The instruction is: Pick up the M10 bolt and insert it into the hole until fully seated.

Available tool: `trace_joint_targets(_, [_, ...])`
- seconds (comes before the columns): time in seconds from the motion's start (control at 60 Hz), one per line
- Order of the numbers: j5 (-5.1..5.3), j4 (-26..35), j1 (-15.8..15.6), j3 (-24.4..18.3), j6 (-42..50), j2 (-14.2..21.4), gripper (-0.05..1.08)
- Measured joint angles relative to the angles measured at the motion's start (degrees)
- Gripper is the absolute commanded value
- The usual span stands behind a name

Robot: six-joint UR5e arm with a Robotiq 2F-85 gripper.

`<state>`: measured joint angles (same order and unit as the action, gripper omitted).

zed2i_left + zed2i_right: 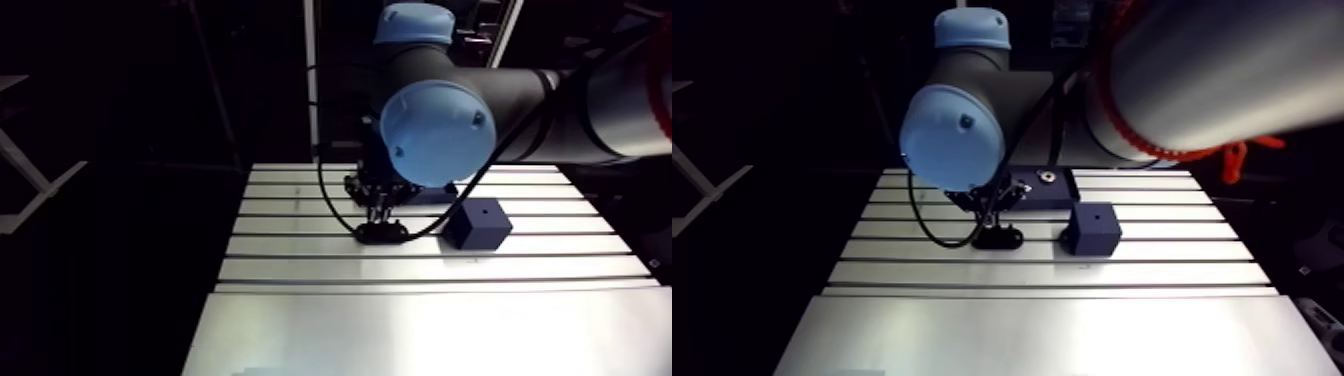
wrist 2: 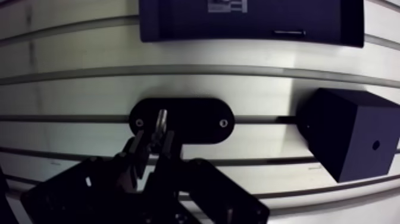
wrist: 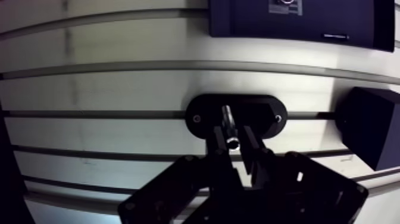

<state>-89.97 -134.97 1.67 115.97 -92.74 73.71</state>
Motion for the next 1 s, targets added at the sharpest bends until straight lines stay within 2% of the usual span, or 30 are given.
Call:
trace_joint_targets(0.05, [-0.03,0.20,0.00,-0.19,-0.07,0.35,1.01])
trace_joint_targets(0.183, [-0.50,1.27,0.00,-1.01,-0.25,1.45,1.07])
trace_joint_targets(0.333, [-1.48,5.02,0.17,-3.27,-0.36,2.63,1.08])
trace_joint_targets(0.483, [-1.99,11.37,0.66,-7.31,-0.41,3.24,1.08])
trace_joint_targets(0.767, [-2.08,21.72,2.35,-15.58,-0.40,3.27,1.08])
trace_joint_targets(1.0, [-1.94,29.02,4.95,-22.35,-0.82,1.68,1.08])
